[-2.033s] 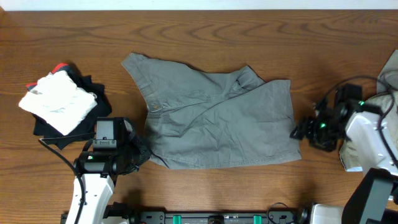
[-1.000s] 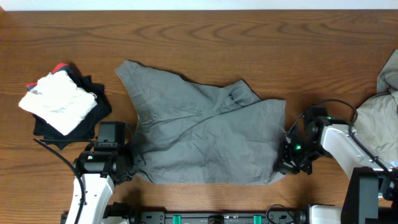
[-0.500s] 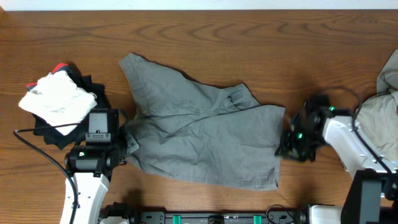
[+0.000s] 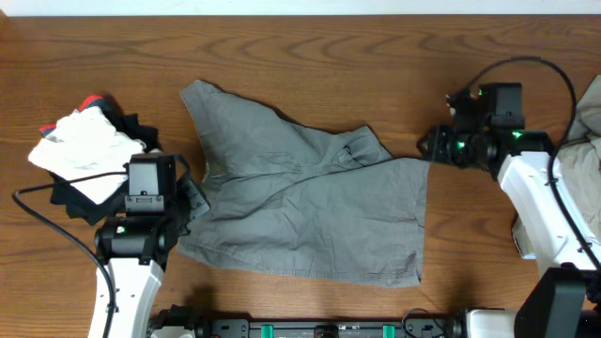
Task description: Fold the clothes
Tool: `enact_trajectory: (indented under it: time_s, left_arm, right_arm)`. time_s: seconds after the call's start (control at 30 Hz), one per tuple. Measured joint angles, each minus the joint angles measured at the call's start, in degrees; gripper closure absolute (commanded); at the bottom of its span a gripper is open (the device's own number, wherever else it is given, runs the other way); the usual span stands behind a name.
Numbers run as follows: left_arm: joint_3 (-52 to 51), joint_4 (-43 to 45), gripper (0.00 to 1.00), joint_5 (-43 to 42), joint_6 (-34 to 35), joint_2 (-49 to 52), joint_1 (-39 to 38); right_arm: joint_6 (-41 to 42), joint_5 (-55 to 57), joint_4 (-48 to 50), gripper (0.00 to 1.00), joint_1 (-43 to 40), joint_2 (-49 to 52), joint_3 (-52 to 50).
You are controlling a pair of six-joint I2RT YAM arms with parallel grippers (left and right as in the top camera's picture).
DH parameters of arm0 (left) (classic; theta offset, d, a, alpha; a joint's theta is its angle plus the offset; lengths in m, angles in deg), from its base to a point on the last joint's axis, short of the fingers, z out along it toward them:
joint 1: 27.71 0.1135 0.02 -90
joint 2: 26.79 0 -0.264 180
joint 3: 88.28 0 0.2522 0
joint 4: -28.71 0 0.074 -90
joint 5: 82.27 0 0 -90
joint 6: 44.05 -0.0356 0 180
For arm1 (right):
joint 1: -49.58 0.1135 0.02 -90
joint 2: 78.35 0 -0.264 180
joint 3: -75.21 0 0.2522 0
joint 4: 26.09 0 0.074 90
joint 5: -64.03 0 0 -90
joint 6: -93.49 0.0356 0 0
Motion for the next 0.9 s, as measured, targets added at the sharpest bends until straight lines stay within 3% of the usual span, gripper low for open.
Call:
enact_trajectory:
  time_s: [0.53, 0.6, 0.67, 0.7, 0.9]
  left_arm:
    - [0.04, 6.47, 0.93, -12.55, -3.04, 22.62, -3.80]
    - [0.04, 6.58, 0.93, -12.79, -3.17, 24.83, -4.61]
    - [0.04, 6.60, 0.94, -12.94, -3.21, 26.93, -5.16]
    - [0.04, 6.60, 0.94, -12.96, -3.23, 28.13, -5.40]
    - [0.04, 6.71, 0.94, -12.98, -3.43, 32.76, -5.75]
  right_arm:
    - [-6.93, -2.47, 12.37, 0.59, 10.51, 17.25, 0.09]
    - [-7.45, -2.64, 12.44, 0.72, 11.65, 18.53, 0.09]
    - [-8.20, -2.47, 12.44, 0.94, 12.35, 19.12, 0.09]
    - [-8.22, -2.19, 12.39, 0.98, 12.59, 19.28, 0.09]
    - [-5.33, 5.79, 10.88, 0.99, 12.57, 19.28, 0.44]
